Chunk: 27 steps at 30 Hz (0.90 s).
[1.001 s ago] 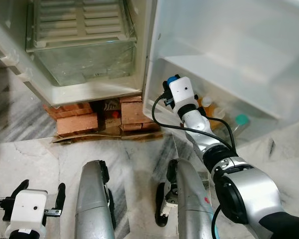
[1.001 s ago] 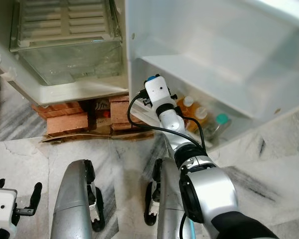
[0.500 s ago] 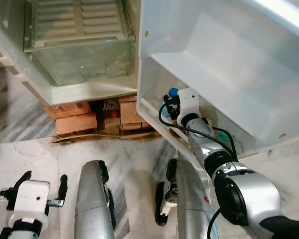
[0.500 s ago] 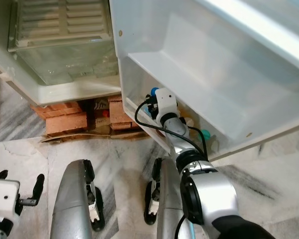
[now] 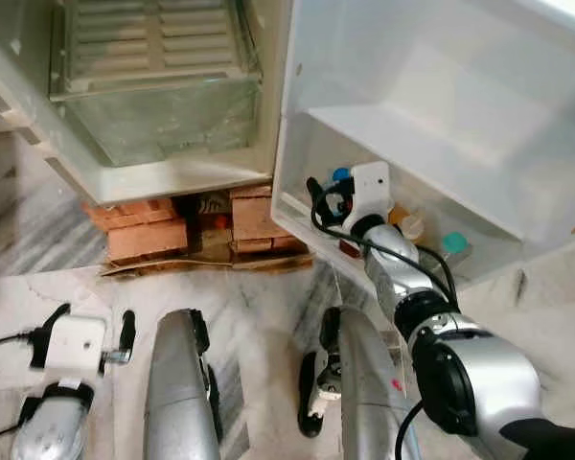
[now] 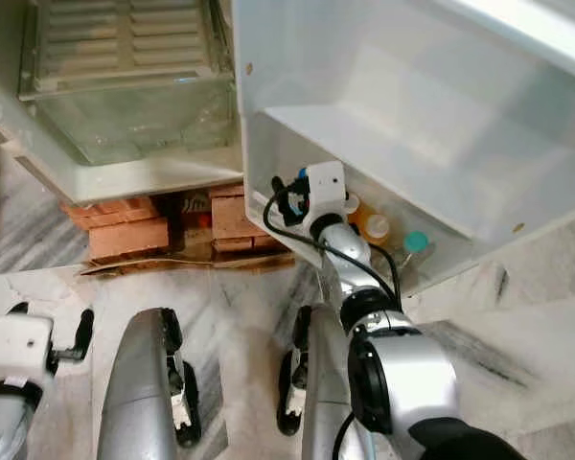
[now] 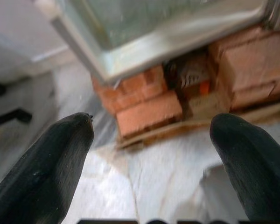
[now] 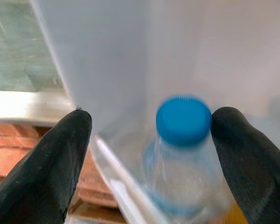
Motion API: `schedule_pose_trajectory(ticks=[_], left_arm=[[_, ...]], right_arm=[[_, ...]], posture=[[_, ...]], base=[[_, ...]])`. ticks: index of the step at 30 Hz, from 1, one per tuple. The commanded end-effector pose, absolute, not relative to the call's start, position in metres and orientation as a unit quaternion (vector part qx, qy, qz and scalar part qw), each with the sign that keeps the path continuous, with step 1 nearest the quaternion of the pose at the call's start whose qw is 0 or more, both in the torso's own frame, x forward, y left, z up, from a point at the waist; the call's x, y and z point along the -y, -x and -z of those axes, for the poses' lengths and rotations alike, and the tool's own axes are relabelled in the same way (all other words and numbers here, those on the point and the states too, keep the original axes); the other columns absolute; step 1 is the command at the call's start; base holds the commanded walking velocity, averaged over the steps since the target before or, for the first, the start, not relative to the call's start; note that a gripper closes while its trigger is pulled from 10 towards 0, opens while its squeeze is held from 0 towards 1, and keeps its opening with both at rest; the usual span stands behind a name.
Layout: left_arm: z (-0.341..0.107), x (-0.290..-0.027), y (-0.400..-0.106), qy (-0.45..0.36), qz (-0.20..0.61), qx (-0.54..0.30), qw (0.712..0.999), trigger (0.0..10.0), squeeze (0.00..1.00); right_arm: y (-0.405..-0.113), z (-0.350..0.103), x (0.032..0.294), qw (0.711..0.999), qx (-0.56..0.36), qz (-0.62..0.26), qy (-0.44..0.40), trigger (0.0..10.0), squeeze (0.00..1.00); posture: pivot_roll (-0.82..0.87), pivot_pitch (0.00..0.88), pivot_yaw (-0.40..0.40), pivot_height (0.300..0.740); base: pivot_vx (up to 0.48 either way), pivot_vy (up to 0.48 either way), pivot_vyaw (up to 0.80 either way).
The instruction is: Restocking fridge
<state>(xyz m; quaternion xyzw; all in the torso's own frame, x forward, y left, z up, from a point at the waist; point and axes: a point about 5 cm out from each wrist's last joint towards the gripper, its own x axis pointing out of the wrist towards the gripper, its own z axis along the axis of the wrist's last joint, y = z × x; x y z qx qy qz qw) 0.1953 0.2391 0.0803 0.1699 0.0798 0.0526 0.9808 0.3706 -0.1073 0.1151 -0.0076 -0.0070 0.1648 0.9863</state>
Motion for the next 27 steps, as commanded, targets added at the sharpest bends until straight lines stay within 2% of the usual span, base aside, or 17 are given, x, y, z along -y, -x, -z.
schedule_pose_trajectory(ticks=[1,2,5,6,8,9,15,22,27], left_arm=[[-0.069,-0.238,-0.192,-0.165,-0.054,-0.099,0.980,10.0,0.00],[-0.069,-0.235,-0.200,-0.161,-0.051,-0.093,0.981,10.0,0.00],[-0.066,-0.230,-0.211,-0.155,-0.040,-0.087,0.983,10.0,0.00],[-0.064,-0.229,-0.214,-0.155,-0.036,-0.086,0.984,10.0,0.00],[-0.064,-0.228,-0.216,-0.154,-0.033,-0.085,0.984,10.0,0.00],[-0.061,-0.226,-0.220,-0.151,-0.025,-0.085,0.985,10.0,0.00],[-0.055,-0.213,-0.229,-0.138,0.002,-0.082,0.987,10.0,0.00],[-0.049,-0.211,-0.236,-0.109,-0.015,-0.079,0.991,10.0,0.00],[-0.048,-0.202,-0.243,-0.101,-0.002,-0.068,0.993,10.0,0.00]], right_arm=[[-0.365,-0.105,0.114,0.987,0.002,-0.160,-0.003,10.0,1.00],[-0.357,-0.093,0.126,0.990,-0.009,-0.140,-0.026,10.0,1.00],[-0.347,-0.083,0.136,0.990,-0.012,-0.138,-0.025,10.0,1.00],[-0.345,-0.080,0.138,0.990,-0.013,-0.140,-0.023,10.0,0.41],[-0.342,-0.078,0.139,0.989,-0.012,-0.144,-0.022,10.0,0.41],[-0.334,-0.076,0.141,0.989,-0.004,-0.149,-0.002,10.0,0.00],[-0.314,-0.070,0.147,0.990,0.014,-0.138,0.004,10.0,0.00],[-0.290,-0.065,0.156,0.999,0.017,-0.037,-0.023,10.0,0.00],[-0.278,-0.065,0.151,0.997,0.027,-0.050,-0.049,10.0,0.00]], posture=[[0.16,0.173,-0.082,0.572],[0.14,0.150,-0.072,0.572],[0.12,0.111,-0.052,0.572],[0.10,0.090,-0.042,0.572],[0.10,0.090,-0.042,0.572],[0.08,0.063,-0.024,0.572],[0.05,0.000,-0.010,0.572],[0.05,0.000,-0.022,0.572],[0.04,0.000,-0.026,0.577]], base=[[0.000,0.000,0.00],[0.000,0.000,0.00],[0.000,0.000,0.00],[0.000,0.000,0.00],[0.000,0.000,0.00],[0.000,0.000,0.00],[0.000,0.000,0.00],[0.000,0.000,0.00],[0.000,0.000,0.00]])
